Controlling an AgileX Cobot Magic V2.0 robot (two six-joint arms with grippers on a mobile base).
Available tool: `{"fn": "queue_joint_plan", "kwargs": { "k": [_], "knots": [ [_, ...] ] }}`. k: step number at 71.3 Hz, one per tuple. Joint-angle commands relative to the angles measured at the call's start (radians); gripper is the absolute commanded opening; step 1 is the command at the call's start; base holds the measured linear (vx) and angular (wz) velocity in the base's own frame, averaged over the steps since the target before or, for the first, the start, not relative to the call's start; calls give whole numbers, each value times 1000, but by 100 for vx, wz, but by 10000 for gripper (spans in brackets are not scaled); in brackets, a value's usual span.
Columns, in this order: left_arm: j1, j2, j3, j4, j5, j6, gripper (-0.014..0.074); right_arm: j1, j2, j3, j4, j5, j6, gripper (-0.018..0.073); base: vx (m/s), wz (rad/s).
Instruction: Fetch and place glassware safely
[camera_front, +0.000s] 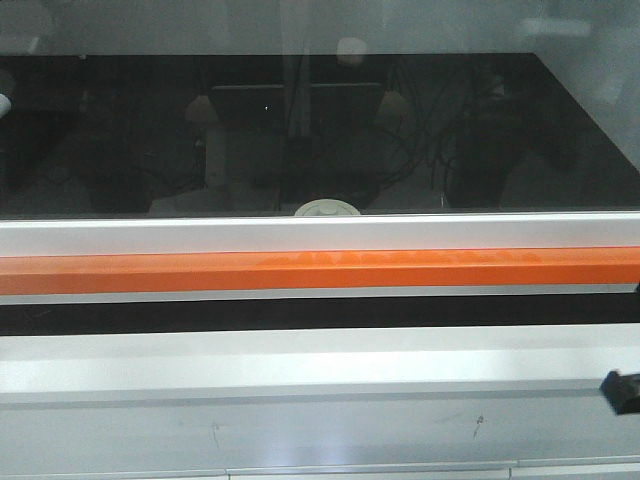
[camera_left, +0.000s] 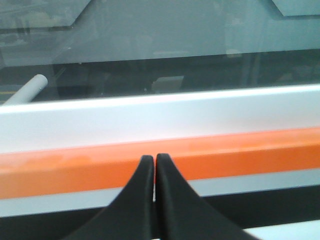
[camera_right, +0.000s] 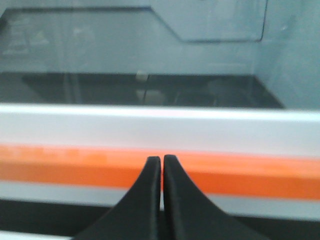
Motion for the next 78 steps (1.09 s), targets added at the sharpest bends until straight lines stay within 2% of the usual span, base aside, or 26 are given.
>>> {"fn": "queue_joint_plan", "kwargs": {
  "k": [1,13,28,46,78],
  "knots": [
    [-1,18,24,-8,-170,-8,-7,11,41,28,6,-150,11,-6,0,0],
    [-1,78,52,-8,-216,-56,-7,10,125,59,6,-183,15,-4,0,0],
    [-1,197,52,-8,-246,-56,-7,10,248,59,6,-262,-1,-3,0,0],
    [-1,291,52,-8,-334,-56,-7,10,374,59,6,-373,-12,-3,0,0],
    [-1,437,52,-8,-485,-49,-7,10,491,59,6,-554,-12,-3,0,0]
  ]
}}
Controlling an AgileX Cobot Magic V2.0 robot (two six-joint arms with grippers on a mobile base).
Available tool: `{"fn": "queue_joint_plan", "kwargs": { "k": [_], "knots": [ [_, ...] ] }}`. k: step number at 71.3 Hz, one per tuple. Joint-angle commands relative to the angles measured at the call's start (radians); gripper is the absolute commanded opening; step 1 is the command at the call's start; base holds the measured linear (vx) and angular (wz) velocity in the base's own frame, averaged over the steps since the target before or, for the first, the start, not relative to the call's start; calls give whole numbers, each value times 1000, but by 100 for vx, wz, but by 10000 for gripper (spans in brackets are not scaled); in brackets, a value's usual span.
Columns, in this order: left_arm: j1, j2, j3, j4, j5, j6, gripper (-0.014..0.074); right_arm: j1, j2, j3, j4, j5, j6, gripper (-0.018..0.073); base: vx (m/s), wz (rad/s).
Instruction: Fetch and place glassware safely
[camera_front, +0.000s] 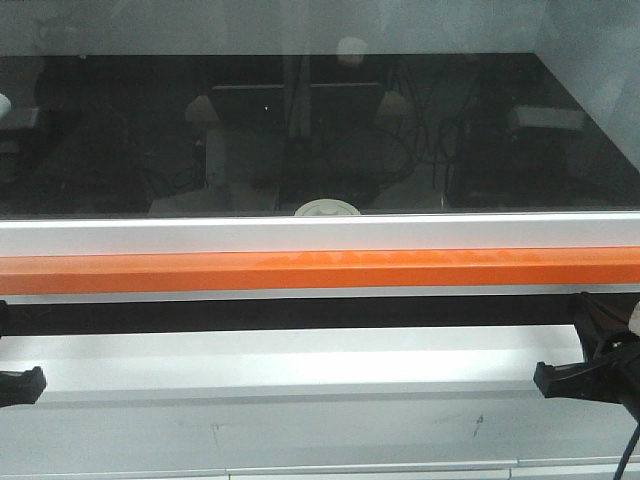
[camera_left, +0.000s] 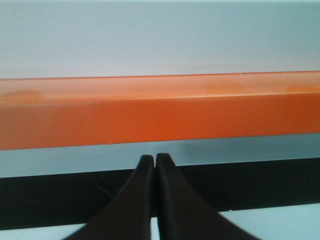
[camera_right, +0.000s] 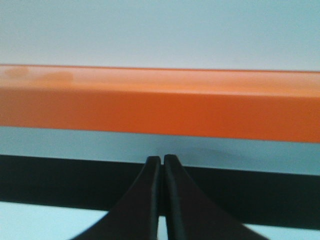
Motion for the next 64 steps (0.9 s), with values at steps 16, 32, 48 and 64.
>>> {"fn": "queue_joint_plan", "kwargs": {
  "k": [16,32,48,64],
  "knots": [
    [-1,97,-24,-8,-193,-1,-8,2,63,-25,0,-190,-7,-3,0,0],
    [-1,141,-24,-8,-276,-1,-8,2,104,-25,0,-247,-7,-1,0,0],
    [-1,185,-24,-8,-349,-1,-8,2,160,-25,0,-325,-7,-1,0,0],
    [-1,210,-24,-8,-418,-1,-8,2,191,-25,0,-390,-7,-1,0,0]
  ]
}}
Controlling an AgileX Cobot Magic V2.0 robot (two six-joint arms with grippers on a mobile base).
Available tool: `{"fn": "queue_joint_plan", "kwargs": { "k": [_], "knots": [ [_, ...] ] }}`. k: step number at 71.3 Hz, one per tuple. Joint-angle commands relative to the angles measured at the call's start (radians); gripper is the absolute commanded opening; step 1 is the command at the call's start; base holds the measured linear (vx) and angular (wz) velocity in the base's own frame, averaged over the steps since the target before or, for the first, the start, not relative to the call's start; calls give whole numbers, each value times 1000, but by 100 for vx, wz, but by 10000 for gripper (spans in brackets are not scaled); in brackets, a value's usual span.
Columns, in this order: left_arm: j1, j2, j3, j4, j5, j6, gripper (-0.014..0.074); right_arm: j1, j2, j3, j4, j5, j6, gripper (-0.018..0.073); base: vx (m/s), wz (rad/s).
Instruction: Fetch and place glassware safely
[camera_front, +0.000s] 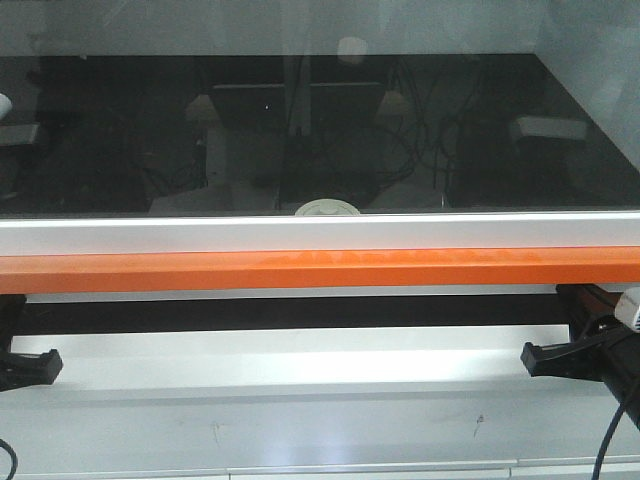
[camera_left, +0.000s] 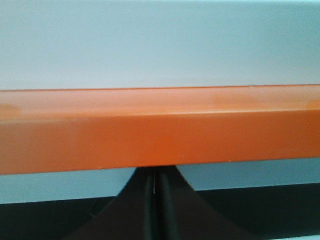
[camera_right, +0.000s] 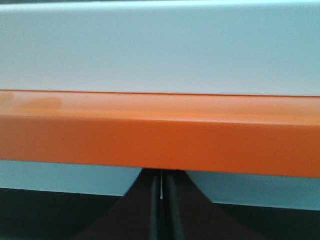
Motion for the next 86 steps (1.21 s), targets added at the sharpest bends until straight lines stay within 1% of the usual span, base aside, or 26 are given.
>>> {"fn": "queue_joint_plan", "kwargs": {
  "k": [1,16,45,79,86],
  "knots": [
    [-1,5,-36,-8,-137,-1,-8,2,-2,-26,0,-121,-7,-1,0,0],
    [-1,5,-36,-8,-220,-1,-8,2,-5,-26,0,-172,-7,-1,0,1],
    [-1,5,-36,-8,-302,-1,-8,2,-8,-26,0,-244,2,-1,0,0],
    [-1,-1,-38,-8,-310,-9,-8,2,-8,-27,-12,-252,19,-1,0,0],
    [-1,-1,-40,27,-320,-26,-8,2,-8,-31,-12,-253,21,-1,0,0]
  ]
}}
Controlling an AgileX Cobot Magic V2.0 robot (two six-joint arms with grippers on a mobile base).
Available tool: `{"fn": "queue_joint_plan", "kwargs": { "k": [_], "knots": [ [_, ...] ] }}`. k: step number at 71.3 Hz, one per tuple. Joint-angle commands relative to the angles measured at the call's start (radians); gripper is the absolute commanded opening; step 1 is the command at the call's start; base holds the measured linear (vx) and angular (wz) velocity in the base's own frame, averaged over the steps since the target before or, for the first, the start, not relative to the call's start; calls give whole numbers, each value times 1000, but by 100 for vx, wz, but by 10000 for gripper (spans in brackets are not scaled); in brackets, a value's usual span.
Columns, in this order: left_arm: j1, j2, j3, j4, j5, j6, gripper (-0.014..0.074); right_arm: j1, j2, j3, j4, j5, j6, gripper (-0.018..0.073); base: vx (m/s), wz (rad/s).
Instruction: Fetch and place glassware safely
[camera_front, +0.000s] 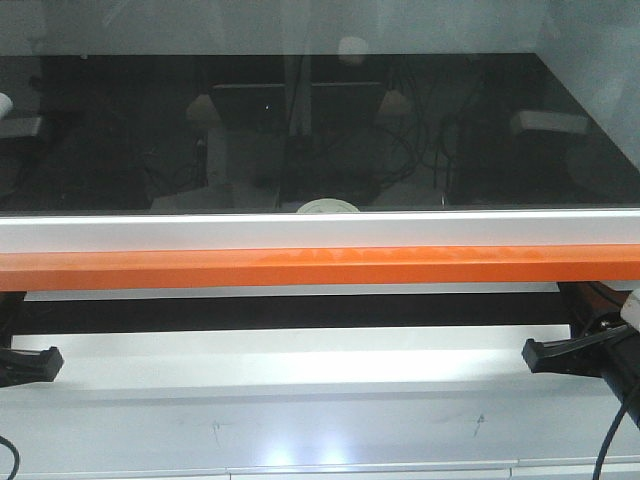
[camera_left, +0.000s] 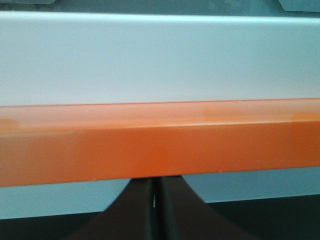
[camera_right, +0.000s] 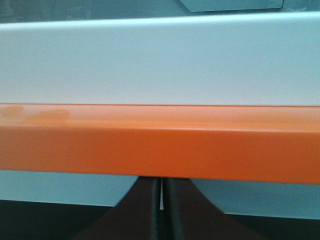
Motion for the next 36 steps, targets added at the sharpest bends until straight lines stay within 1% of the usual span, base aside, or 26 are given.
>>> {"fn": "queue_joint_plan", "kwargs": {
  "k": [1,7,13,25,31,36],
  "knots": [
    [-1,-17,-53,18,-214,-25,-8,-1,-17,-40,-12,-181,0,-1,0,0],
    [-1,-17,-55,39,-220,-32,-8,-1,-25,-48,-14,-173,5,-1,0,0],
    [-1,-17,-55,34,-225,-32,-8,-1,-51,-62,-37,-155,10,-1,0,0],
    [-1,-17,-62,33,-217,-33,-8,-1,-119,-98,-38,-87,20,-1,0,0],
    [-1,-34,-89,35,-159,-35,-8,-1,-145,-117,-38,-45,17,-1,0,0],
    [-1,-60,-119,35,-89,-34,-8,-1,-156,-127,-38,-15,17,-1,0,0]
  ]
}}
